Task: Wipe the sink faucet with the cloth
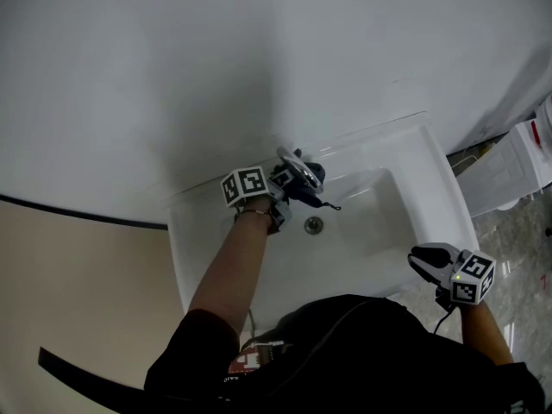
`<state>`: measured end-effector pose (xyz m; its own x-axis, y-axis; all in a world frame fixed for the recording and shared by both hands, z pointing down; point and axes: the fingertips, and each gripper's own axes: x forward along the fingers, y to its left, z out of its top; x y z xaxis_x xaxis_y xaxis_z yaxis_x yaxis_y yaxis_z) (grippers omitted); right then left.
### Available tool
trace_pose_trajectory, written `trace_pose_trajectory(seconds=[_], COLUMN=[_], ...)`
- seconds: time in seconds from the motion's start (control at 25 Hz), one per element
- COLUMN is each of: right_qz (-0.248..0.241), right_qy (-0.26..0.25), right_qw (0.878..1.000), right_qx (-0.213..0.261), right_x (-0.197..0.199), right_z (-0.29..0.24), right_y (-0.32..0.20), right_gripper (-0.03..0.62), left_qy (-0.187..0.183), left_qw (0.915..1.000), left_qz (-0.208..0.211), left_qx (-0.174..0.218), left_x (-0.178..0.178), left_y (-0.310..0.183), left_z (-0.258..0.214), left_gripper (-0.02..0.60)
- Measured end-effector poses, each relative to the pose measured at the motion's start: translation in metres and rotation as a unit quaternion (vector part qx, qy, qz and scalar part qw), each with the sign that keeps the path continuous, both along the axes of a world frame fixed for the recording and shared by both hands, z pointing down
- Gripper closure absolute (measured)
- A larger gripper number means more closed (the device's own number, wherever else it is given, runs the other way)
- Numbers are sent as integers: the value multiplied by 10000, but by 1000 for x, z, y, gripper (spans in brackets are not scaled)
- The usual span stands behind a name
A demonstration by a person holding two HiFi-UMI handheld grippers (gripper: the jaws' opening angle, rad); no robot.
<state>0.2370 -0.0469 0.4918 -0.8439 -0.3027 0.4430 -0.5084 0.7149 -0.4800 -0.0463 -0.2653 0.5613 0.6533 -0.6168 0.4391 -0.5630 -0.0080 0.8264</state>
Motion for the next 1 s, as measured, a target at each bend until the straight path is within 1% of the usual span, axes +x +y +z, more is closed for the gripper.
trace_pose_trajectory(seconds=[0.08, 0.16, 0.2, 0.24, 0.32, 0.4, 0.48, 0.56, 0.6, 0.64, 0.72, 0.76, 0.84, 0.88, 0.92, 1.0], right_qz=[1, 8, 23, 35, 22, -42, -126, -197, -213, -210, -162, -129, -72, -53, -39, -8], right_qy=[15, 40, 49, 55, 72, 89, 116, 173, 204, 230, 258, 261, 263, 260, 253, 237], right_qw=[10000, 10000, 10000, 10000, 10000, 9999, 9999, 9997, 9996, 9995, 9995, 9996, 9996, 9996, 9996, 9997], right_qx=[-3, -19, -34, -49, -65, -48, -20, -25, -30, -34, -39, -42, -51, -59, -69, -86], right_x=[2, 5, 6, 7, 6, 2, -4, -8, -8, -6, 0, 2, 6, 7, 8, 10], right_z=[1, 3, 4, 5, 7, 8, 6, 4, 5, 5, 7, 8, 10, 11, 11, 12], right_y=[0, -1, -1, -1, 0, 0, 1, 2, 2, 3, 4, 4, 5, 4, 3, 2], right_gripper=[531, 531, 531, 531, 531, 531, 531, 531, 531, 531, 531, 531, 531, 530, 530, 531], left_qy=[-289, -620, -906, -1250, -1939, -2423, -2744, -2995, -3151, -3343, -3680, -3802, -4083, -4151, -4106, -3898], left_qw=[9995, 9980, 9957, 9916, 9784, 9648, 9549, 9472, 9415, 9335, 9137, 9029, 8773, 8692, 8685, 8765], left_qz=[-75, -121, -91, -28, 152, 365, 590, 817, 943, 1090, 1486, 1718, 2082, 2159, 2166, 2141], left_qx=[-125, 8, 150, 333, 708, 953, 968, 804, 728, 706, 870, 1037, 1423, 1598, 1736, 1842], left_x=[-16, -33, -42, -50, -59, -56, -45, -34, -29, -24, -11, -2, 15, 21, 26, 35], left_y=[10, 16, 18, 19, 17, 9, 1, -2, -2, 0, 6, 10, 14, 13, 9, -1], left_z=[24, 29, 28, 25, 17, 10, 12, 22, 28, 33, 36, 34, 26, 20, 13, 3], left_gripper=[486, 486, 486, 486, 486, 486, 486, 486, 486, 486, 487, 488, 491, 491, 491, 491])
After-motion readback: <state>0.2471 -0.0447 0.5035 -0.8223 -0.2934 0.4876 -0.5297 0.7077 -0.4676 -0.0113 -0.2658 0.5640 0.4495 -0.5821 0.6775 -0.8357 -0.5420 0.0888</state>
